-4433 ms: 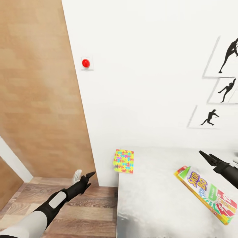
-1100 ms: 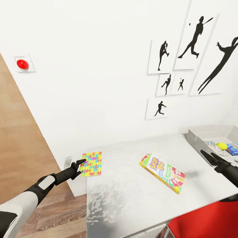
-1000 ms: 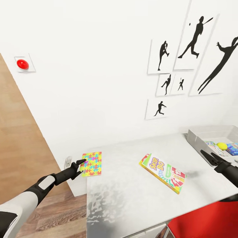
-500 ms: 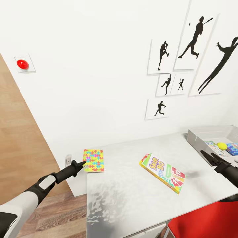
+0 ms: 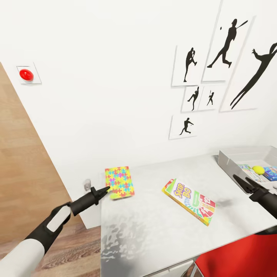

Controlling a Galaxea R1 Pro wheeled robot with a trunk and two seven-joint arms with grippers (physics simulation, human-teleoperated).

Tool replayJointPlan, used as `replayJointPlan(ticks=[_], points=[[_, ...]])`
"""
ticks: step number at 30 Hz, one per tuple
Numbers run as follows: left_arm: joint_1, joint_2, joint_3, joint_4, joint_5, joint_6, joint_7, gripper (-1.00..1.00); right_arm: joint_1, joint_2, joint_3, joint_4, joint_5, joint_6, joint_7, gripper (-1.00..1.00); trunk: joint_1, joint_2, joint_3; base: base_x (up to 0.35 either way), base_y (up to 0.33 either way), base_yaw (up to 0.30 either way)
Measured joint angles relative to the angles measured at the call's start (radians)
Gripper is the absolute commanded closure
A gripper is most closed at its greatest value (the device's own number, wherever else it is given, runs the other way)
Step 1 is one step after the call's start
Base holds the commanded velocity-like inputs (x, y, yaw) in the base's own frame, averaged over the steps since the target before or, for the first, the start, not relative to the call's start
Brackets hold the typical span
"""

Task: Put all the toys in the child's room - the three board games (two on the bed and one on the table), the two jigsaw puzzles on the table, and the tennis ball on the table - inside the toy box on the table in the child's room.

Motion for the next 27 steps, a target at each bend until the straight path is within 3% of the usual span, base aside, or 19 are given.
replayJointPlan(ticks=[5,6,7,9,10,27], points=[[0.047,-0.026,-0.030,-0.159,-0.001,0.003,0.121,1.00,-0.004,-0.001,0.000,0.000,0.001,-0.024,0.076,-1.00,0.000,0.000,0.000,0.000,0.000,0.000],[0.055,-0.039,-0.042,-0.193,-0.002,0.004,0.150,1.00,-0.006,-0.001,0.001,0.000,0.003,-0.027,0.085,-1.00,0.000,0.000,0.000,0.000,0.000,-0.030],[0.066,-0.059,-0.080,-0.244,-0.003,0.005,0.193,1.00,-0.007,-0.003,0.001,0.000,0.007,-0.028,0.097,-1.00,0.000,0.000,0.000,0.000,0.000,-0.006],[0.084,-0.069,-0.103,-0.319,-0.001,0.003,0.247,1.00,-0.006,-0.034,0.001,0.000,0.009,-0.023,0.105,-1.00,-0.008,0.014,0.006,0.000,0.000,-0.001],[0.086,-0.069,-0.103,-0.327,-0.002,0.002,0.260,1.00,-0.006,-0.037,0.001,0.000,0.009,-0.022,0.105,-1.00,-0.011,0.021,0.010,0.000,0.000,0.000],[0.096,-0.069,-0.104,-0.340,-0.001,0.001,0.287,1.00,-0.008,-0.046,0.001,0.000,0.009,-0.018,0.106,-1.00,-0.077,0.140,0.076,0.000,0.000,-0.003]])
